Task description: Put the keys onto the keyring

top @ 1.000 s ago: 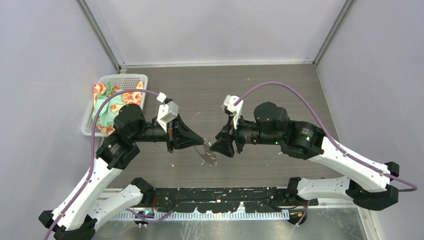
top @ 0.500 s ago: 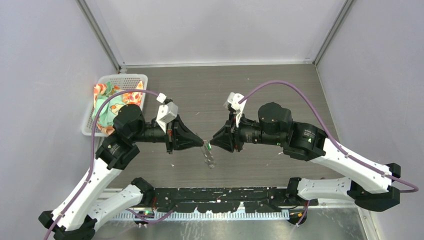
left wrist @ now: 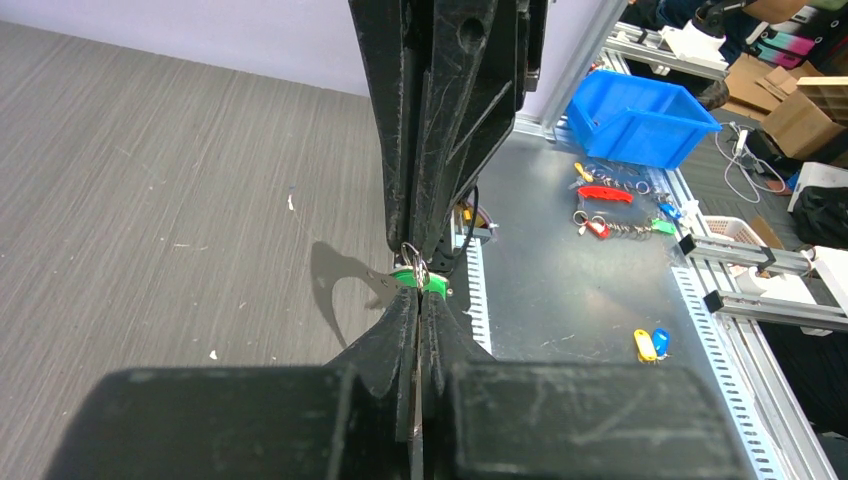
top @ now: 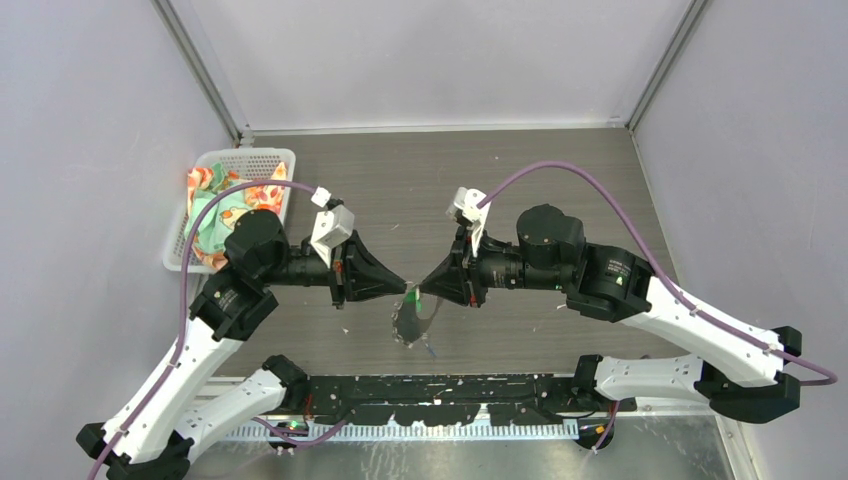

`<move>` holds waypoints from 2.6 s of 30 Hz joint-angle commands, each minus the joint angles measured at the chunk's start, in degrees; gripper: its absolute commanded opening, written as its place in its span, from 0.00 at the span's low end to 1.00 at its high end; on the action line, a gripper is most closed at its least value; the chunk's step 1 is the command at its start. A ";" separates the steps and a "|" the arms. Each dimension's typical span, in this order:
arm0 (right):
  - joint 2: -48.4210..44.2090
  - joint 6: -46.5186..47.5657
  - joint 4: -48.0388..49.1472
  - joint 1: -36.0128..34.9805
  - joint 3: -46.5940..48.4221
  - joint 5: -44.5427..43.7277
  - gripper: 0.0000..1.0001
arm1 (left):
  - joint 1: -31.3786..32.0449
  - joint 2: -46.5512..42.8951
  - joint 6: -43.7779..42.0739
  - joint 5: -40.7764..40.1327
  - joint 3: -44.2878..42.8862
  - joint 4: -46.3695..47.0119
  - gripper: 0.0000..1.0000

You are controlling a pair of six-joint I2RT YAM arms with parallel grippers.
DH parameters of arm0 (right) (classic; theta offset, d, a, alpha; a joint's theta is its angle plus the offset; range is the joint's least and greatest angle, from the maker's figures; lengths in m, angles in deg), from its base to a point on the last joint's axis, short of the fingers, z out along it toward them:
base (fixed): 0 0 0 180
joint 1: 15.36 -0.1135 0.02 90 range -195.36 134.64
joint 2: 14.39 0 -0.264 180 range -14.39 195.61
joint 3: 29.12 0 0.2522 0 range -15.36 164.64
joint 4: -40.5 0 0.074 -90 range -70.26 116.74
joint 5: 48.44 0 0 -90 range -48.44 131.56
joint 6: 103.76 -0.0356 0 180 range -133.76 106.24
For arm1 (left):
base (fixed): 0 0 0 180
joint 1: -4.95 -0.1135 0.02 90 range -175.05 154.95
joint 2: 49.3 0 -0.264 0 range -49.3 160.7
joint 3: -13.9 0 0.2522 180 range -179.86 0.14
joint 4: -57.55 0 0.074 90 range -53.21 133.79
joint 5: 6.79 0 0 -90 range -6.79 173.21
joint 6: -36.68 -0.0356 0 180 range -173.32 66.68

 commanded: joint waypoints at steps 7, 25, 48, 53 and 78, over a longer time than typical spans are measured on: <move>1.04 -1.29 1.33 0.22 -0.27 3.60 0.02 | 0.16 -0.94 -0.87 0.81 -1.28 3.87 0.00; 1.48 -2.84 -2.86 0.25 -1.16 1.61 0.33 | 0.16 -0.95 -1.24 0.44 -1.34 3.99 0.00; -2.05 -3.26 1.60 0.19 -2.42 -6.31 1.00 | 0.18 -2.04 -1.42 -0.30 -1.00 3.49 0.00; -12.81 -13.82 9.72 0.17 -9.99 -19.16 1.00 | 0.16 -1.93 -1.00 0.36 -1.51 3.30 0.00; -6.76 -10.19 3.65 -1.99 -10.52 -19.65 0.89 | 0.21 -1.58 0.81 -2.21 -2.32 3.87 0.00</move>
